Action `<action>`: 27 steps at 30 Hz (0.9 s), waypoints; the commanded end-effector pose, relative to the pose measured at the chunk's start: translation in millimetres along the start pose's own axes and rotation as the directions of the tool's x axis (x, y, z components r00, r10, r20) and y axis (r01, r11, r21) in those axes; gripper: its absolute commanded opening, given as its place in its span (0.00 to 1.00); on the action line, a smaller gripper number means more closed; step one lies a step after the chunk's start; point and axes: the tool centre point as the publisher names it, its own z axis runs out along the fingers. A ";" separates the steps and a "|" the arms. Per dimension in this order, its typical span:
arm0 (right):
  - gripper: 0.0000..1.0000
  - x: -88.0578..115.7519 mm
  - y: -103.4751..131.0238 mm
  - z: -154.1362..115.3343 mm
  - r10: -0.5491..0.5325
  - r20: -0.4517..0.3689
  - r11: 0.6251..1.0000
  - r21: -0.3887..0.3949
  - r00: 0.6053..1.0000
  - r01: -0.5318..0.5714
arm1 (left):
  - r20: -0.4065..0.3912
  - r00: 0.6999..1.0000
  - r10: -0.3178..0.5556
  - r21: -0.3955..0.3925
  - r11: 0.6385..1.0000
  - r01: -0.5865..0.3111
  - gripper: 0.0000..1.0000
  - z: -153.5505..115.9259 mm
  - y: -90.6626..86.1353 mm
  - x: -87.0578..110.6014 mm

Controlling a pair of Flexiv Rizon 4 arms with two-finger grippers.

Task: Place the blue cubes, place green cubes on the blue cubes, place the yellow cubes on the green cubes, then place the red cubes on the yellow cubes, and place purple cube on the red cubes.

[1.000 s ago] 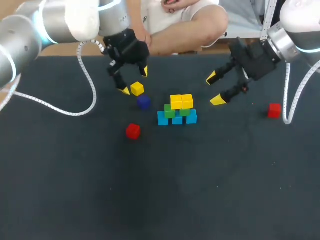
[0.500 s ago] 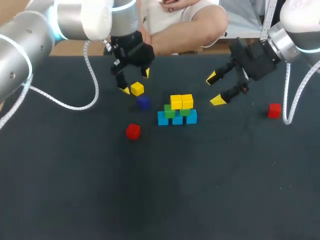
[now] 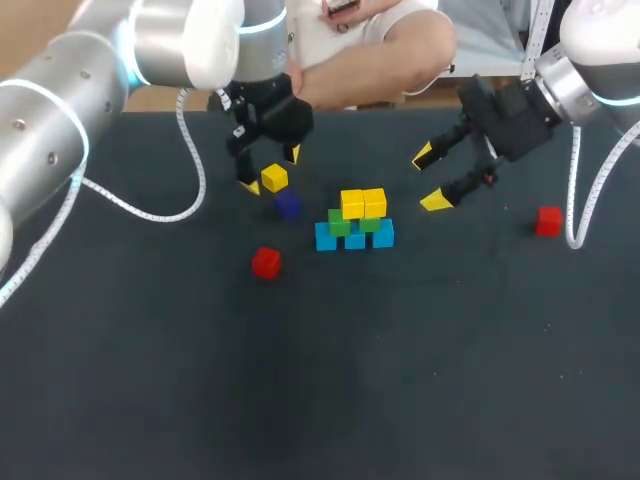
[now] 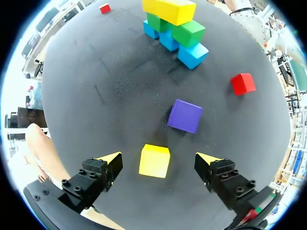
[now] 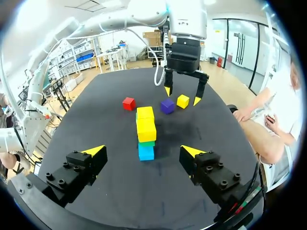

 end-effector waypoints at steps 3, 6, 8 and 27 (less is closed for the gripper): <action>1.00 0.1 0.9 -0.3 -0.001 0.001 1.000 0.002 1.000 0.001 | 0.008 1.000 -0.006 0.203 0.979 0.004 1.00 2.0 4.2 3.5; 1.00 0.1 0.9 -0.3 -0.001 0.001 1.000 0.002 1.000 0.001 | 0.015 1.000 -0.009 0.204 0.979 0.006 1.00 5.0 4.3 3.5; 1.00 0.1 0.9 -0.3 -0.001 0.001 1.000 0.002 1.000 0.001 | 0.018 1.000 -0.011 0.205 0.979 0.007 1.00 6.3 4.9 3.0; 1.00 0.1 0.9 -0.3 -0.001 0.001 1.000 0.002 1.000 0.001 | 0.024 0.993 -0.115 0.200 0.974 0.108 0.00 0.5 -23.4 -2.0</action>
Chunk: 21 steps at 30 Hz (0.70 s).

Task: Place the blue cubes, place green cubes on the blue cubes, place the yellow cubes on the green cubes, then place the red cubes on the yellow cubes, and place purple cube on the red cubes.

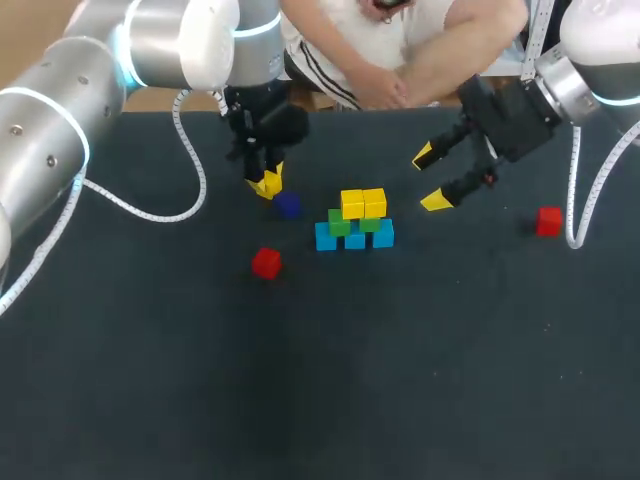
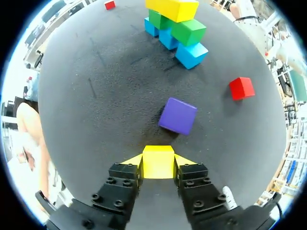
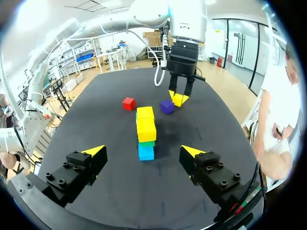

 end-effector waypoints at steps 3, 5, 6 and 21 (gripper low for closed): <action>1.00 0.0 0.9 -0.3 -0.001 0.001 1.000 0.001 1.000 0.001 | -0.002 0.995 -0.096 0.128 0.987 0.095 0.00 -16.1 -20.3 -2.7; 1.00 0.0 0.9 -0.3 -0.001 0.001 1.000 0.001 1.000 0.001 | -0.007 0.988 -0.152 0.138 0.979 0.152 0.00 -20.0 -31.2 -4.3; 1.00 0.0 0.9 -0.3 -0.001 0.001 1.000 0.001 1.000 0.001 | 0.000 0.984 -0.177 0.134 0.975 0.175 0.00 -21.6 -36.1 -5.5; 1.00 0.0 0.9 -0.3 -0.001 0.001 1.000 0.001 1.000 0.001 | 0.020 0.871 -0.491 0.038 0.871 0.490 0.00 -45.6 -90.4 -52.9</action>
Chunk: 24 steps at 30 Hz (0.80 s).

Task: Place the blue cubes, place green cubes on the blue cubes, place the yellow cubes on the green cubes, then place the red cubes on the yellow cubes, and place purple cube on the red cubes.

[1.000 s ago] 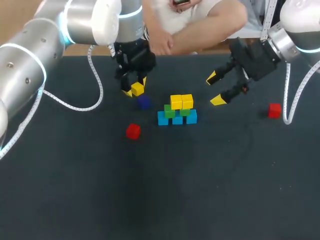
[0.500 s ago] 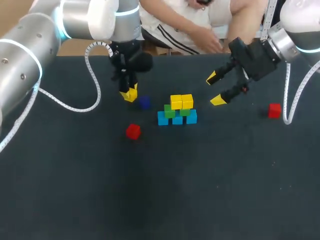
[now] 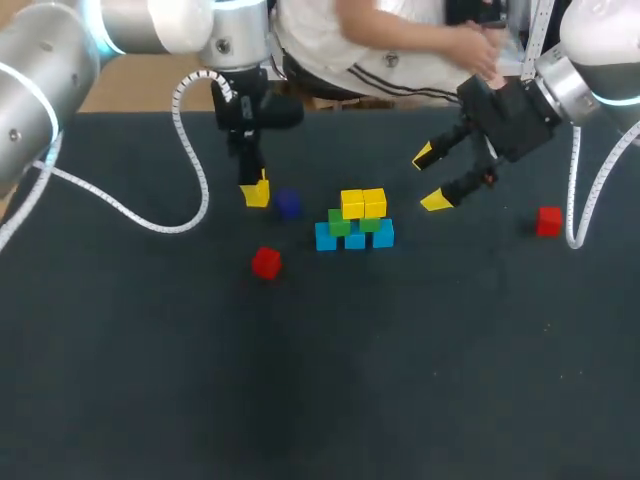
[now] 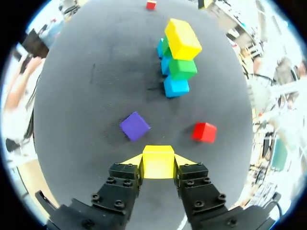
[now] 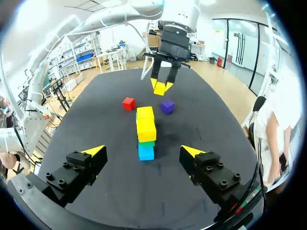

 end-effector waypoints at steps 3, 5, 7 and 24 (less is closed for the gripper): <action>1.00 0.0 0.9 -0.3 -0.001 0.001 1.000 0.001 1.000 0.001 | -0.003 1.000 -0.025 -0.158 0.987 0.024 0.00 -4.7 -39.9 -13.2; 1.00 0.0 0.9 -0.3 -0.001 0.001 1.000 0.001 1.000 0.001 | -0.005 1.000 -0.031 -0.161 0.987 0.029 0.00 -4.9 -42.2 -16.5; 1.00 0.0 0.9 -0.3 -0.001 0.001 1.000 0.001 1.000 0.001 | 0.012 0.999 -0.035 -0.162 0.986 0.037 0.00 -3.2 -46.2 -20.5; 1.00 0.0 0.9 -0.3 -0.001 0.001 1.000 0.001 1.000 0.001 | 0.074 0.996 0.050 -0.174 0.984 -0.037 0.00 -3.5 -56.8 -40.0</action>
